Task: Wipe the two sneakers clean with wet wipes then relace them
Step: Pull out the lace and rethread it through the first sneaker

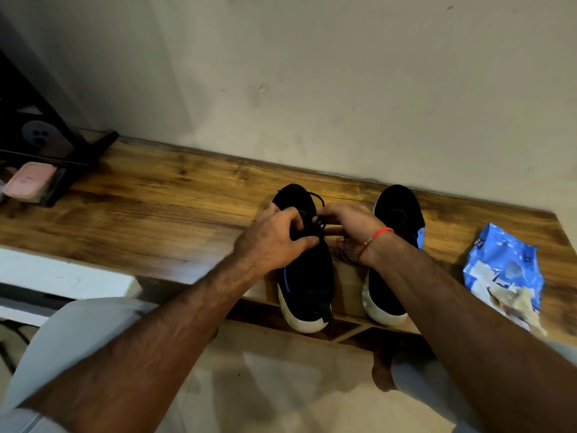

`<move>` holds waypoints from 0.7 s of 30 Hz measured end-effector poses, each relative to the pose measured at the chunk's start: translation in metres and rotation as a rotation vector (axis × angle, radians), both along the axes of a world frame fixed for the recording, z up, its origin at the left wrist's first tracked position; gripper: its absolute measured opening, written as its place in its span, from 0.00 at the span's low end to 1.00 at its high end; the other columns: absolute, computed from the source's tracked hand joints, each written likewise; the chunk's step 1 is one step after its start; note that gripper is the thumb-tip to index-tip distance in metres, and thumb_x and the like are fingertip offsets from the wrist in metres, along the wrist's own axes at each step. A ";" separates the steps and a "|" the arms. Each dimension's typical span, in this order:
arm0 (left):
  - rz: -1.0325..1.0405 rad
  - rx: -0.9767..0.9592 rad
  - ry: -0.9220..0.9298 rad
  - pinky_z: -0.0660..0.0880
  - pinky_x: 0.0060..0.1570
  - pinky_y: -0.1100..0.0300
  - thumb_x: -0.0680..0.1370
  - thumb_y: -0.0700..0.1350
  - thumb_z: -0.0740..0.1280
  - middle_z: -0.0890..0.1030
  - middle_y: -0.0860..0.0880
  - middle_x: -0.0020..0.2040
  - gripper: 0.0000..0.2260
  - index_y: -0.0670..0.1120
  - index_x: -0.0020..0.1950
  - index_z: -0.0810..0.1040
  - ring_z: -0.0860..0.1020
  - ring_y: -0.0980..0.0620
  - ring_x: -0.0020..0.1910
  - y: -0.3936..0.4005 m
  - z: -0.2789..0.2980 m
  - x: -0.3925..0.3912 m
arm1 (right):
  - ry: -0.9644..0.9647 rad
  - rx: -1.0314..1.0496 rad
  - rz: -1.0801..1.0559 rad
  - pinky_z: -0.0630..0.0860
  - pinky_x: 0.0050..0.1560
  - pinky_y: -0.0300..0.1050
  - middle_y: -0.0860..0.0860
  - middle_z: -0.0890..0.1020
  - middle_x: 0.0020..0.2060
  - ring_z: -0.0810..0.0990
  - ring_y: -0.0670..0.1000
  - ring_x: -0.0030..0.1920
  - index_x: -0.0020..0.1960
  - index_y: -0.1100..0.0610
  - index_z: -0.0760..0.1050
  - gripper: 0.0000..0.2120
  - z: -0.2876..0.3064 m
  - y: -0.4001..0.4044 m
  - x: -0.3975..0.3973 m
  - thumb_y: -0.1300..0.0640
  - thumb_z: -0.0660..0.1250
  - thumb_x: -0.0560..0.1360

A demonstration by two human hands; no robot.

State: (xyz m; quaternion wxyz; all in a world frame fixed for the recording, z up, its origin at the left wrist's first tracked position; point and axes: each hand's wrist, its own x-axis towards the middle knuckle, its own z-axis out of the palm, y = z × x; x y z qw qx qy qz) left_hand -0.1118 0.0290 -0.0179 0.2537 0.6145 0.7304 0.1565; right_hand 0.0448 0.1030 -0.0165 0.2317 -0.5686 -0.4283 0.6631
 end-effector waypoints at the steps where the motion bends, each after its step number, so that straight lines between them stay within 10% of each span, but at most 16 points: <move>1: -0.020 0.004 0.018 0.77 0.45 0.54 0.75 0.61 0.72 0.73 0.53 0.53 0.13 0.56 0.53 0.74 0.74 0.53 0.52 0.001 -0.002 0.000 | 0.018 -0.029 -0.012 0.77 0.38 0.43 0.52 0.85 0.43 0.81 0.53 0.43 0.43 0.56 0.80 0.04 0.001 0.001 0.002 0.57 0.69 0.74; 5: -0.012 -0.005 -0.147 0.72 0.36 0.62 0.76 0.55 0.73 0.78 0.55 0.45 0.09 0.54 0.50 0.78 0.76 0.58 0.43 0.002 -0.001 -0.005 | 0.137 -0.114 -0.090 0.73 0.47 0.49 0.52 0.83 0.45 0.79 0.53 0.44 0.34 0.54 0.80 0.11 0.002 0.006 0.007 0.59 0.65 0.74; 13: 0.049 -0.054 -0.256 0.69 0.36 0.70 0.79 0.45 0.72 0.79 0.57 0.43 0.03 0.52 0.50 0.84 0.76 0.62 0.44 0.007 0.005 -0.018 | 0.522 -0.016 -0.426 0.81 0.43 0.49 0.51 0.77 0.32 0.79 0.51 0.33 0.51 0.59 0.76 0.08 0.016 0.031 0.021 0.54 0.65 0.81; 21: 0.119 0.027 0.066 0.75 0.58 0.43 0.76 0.54 0.74 0.74 0.55 0.55 0.09 0.62 0.49 0.75 0.75 0.51 0.59 0.002 -0.001 -0.014 | -0.039 0.335 -0.153 0.62 0.28 0.39 0.48 0.66 0.34 0.61 0.46 0.27 0.52 0.50 0.73 0.21 0.025 0.022 0.020 0.36 0.50 0.81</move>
